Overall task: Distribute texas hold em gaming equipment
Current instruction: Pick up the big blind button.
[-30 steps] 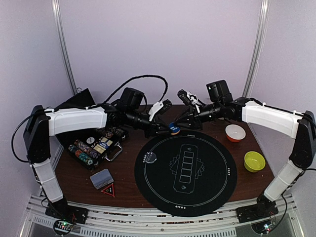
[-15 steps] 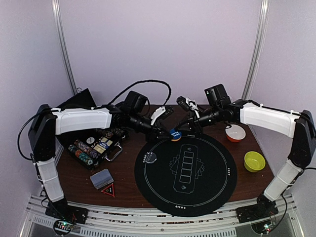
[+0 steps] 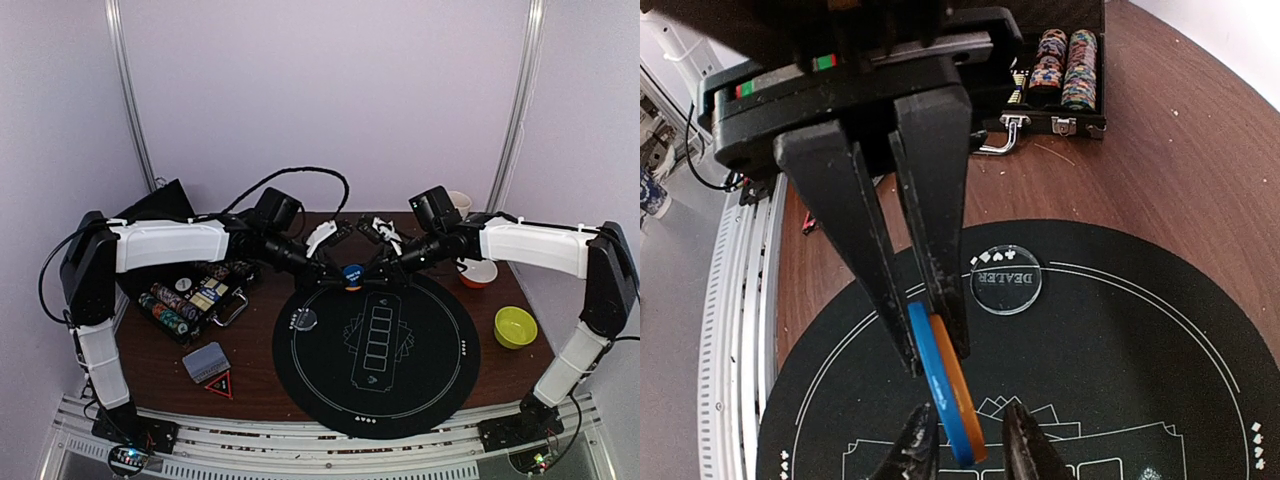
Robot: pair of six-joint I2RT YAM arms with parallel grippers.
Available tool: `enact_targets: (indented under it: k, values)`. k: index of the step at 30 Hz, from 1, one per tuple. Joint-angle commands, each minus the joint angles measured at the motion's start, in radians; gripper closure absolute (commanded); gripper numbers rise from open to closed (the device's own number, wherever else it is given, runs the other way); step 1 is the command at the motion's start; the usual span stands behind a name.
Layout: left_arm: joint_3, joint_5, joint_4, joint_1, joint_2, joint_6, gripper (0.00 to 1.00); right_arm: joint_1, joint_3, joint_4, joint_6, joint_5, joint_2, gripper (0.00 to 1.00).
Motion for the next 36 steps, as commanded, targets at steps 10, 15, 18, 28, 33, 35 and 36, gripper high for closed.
enact_targets:
  k: [10, 15, 18, 28, 33, 35, 36]
  values:
    - [0.041, 0.078, 0.006, 0.002, 0.015, 0.031, 1.0, 0.006, 0.026, 0.059, 0.072, -0.091, 0.019, 0.87]
    - [0.051, 0.071, -0.009, 0.002, 0.012, 0.041, 1.0, 0.006, 0.051, 0.03, 0.069, -0.12, 0.013, 1.0]
    - [-0.003, 0.046, 0.093, 0.003, -0.025, 0.01, 0.73, 0.006, 0.055, 0.094, 0.131, -0.148, -0.016, 1.0]
    - [-0.356, 0.024, 0.809, 0.003, -0.173, -0.246, 0.64, 0.005, 0.0, 0.412, 0.365, -0.181, -0.106, 1.0]
    - [-0.384, -0.002, 0.909, 0.003, -0.191, -0.274, 0.56, 0.005, 0.002, 0.388, 0.351, -0.174, -0.11, 1.0]
    - [-0.409, -0.045, 0.976, 0.004, -0.213, -0.281, 0.55, 0.005, 0.004, 0.386, 0.353, -0.179, -0.11, 1.0]
    - [-0.418, -0.057, 1.003, 0.004, -0.222, -0.291, 0.55, 0.005, 0.004, 0.387, 0.355, -0.181, -0.111, 1.0]
